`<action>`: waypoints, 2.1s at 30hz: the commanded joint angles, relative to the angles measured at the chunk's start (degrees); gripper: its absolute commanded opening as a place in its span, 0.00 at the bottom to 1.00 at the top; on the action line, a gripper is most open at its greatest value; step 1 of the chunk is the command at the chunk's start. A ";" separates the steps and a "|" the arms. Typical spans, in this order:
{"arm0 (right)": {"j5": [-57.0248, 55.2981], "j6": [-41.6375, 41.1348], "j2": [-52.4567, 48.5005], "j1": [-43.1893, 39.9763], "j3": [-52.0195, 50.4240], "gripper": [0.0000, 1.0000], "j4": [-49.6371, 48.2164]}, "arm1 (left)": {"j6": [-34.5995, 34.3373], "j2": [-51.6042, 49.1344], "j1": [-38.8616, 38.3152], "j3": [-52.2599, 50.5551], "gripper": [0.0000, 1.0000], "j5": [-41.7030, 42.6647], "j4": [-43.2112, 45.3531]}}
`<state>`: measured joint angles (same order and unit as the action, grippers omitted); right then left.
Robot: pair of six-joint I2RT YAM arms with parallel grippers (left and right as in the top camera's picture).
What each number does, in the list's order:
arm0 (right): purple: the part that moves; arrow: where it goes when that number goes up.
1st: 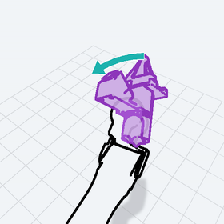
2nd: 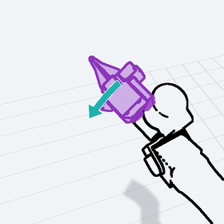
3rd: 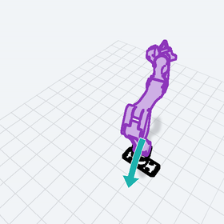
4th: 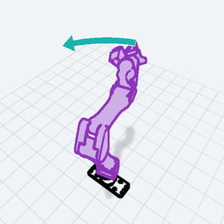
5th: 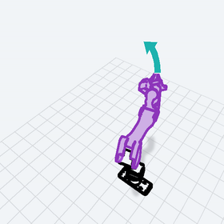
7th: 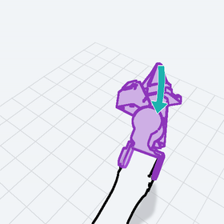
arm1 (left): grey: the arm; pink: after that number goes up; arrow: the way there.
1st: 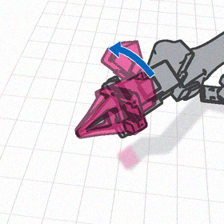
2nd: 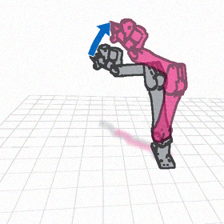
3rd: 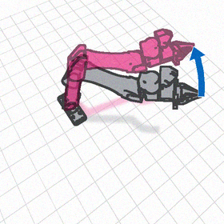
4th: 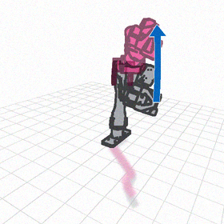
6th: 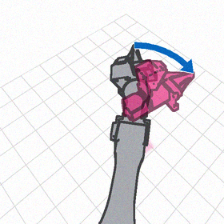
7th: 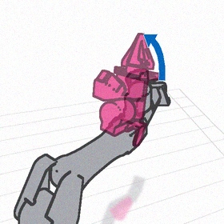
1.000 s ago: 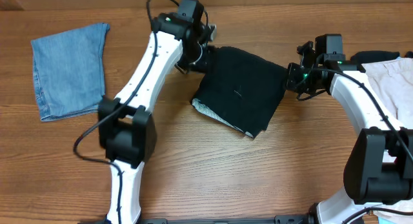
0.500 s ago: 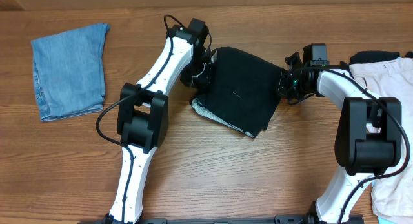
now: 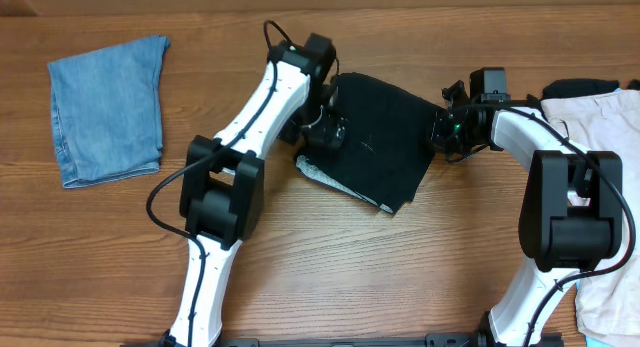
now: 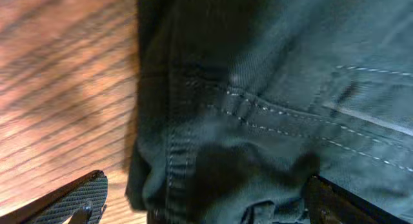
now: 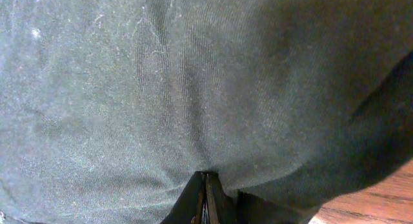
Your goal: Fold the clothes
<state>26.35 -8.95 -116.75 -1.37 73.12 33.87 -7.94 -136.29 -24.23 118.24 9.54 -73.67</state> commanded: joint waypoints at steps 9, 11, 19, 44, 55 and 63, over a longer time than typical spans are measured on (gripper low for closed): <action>-3.17 0.44 -1.20 0.24 -0.39 0.04 0.48 | -6.49 0.66 -5.84 -14.21 1.00 1.73 13.22; -3.15 0.44 -1.20 0.22 -0.39 0.04 0.52 | -6.47 0.63 -6.67 -14.21 0.93 2.75 14.67; -3.15 0.44 0.70 -0.07 1.20 0.04 1.01 | -6.23 1.20 -6.47 -13.09 0.04 -7.43 14.12; -3.39 0.02 19.56 -10.38 5.97 1.00 10.43 | 3.63 18.99 26.95 -5.92 0.04 -18.43 6.99; -3.39 0.02 19.56 -10.38 5.97 1.00 10.43 | 1.05 19.32 37.18 2.99 0.04 -22.84 2.78; -3.39 0.02 19.56 -10.38 5.97 1.00 10.43 | 0.90 19.28 46.86 -9.35 0.04 -18.03 11.41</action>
<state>23.11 -8.97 -97.14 -11.64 78.74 44.56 -5.80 -118.48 20.84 116.49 -9.50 -66.15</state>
